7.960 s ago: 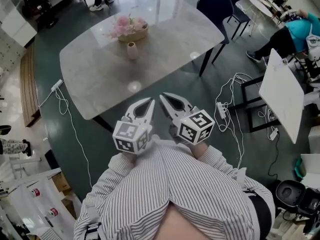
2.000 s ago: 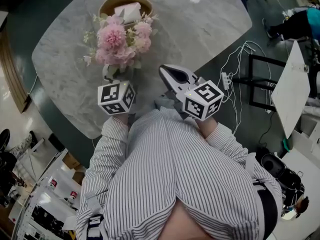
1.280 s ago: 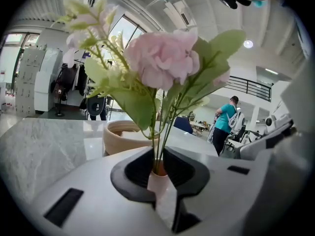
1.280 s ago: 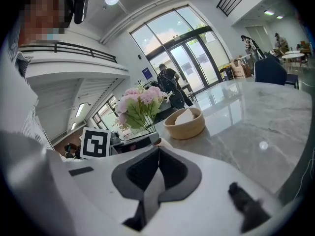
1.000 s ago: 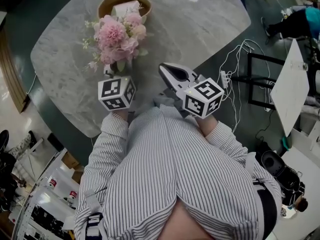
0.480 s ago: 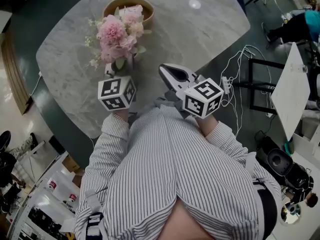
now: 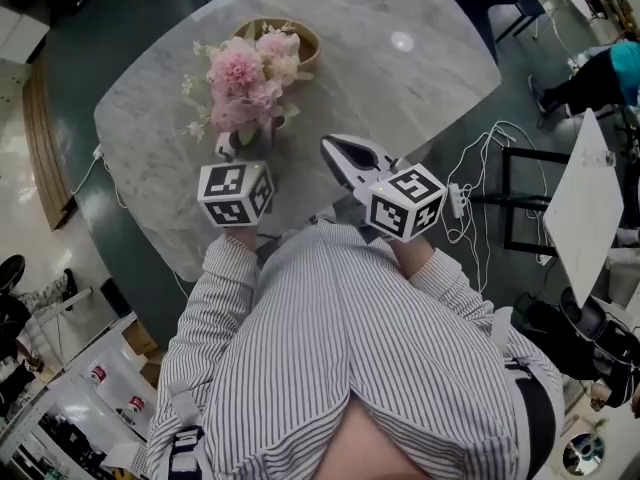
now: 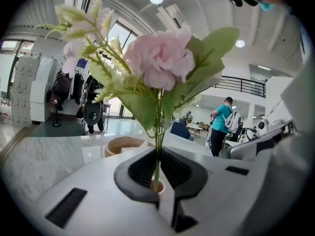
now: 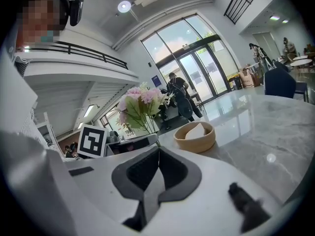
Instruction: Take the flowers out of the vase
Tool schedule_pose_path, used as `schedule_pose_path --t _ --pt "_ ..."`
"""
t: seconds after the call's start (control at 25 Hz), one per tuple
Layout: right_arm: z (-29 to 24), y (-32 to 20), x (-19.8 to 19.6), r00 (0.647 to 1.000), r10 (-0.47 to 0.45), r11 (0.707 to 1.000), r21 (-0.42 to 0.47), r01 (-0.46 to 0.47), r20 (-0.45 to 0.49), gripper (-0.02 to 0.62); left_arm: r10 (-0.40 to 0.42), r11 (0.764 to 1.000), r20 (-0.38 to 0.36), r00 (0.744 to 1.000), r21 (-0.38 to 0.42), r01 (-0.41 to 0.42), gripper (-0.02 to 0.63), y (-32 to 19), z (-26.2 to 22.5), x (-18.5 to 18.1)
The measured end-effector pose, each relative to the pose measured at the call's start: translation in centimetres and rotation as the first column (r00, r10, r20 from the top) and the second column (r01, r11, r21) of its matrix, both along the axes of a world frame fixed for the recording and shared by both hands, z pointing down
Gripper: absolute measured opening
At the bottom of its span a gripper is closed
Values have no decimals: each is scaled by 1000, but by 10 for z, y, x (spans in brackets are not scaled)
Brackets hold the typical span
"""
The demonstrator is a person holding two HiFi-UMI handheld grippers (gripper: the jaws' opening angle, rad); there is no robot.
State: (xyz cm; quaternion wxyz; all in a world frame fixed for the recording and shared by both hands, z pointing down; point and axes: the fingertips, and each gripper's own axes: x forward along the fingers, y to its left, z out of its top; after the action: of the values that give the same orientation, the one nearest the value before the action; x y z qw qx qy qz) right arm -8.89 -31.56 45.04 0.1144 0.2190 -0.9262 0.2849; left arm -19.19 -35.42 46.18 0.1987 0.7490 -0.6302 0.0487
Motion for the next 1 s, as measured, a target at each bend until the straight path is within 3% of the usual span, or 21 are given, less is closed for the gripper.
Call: schedule_pose_path --t 0.32,1.0 --pt "-18 8 -9 999 -31 998 50 30 28 15 13 999 48 999 42 -15 34 7 -38 -2" --pt "-61 1 1 995 0 987 160 -16 104 15 98 984 5 995 146 -98 31 8 -99 10"
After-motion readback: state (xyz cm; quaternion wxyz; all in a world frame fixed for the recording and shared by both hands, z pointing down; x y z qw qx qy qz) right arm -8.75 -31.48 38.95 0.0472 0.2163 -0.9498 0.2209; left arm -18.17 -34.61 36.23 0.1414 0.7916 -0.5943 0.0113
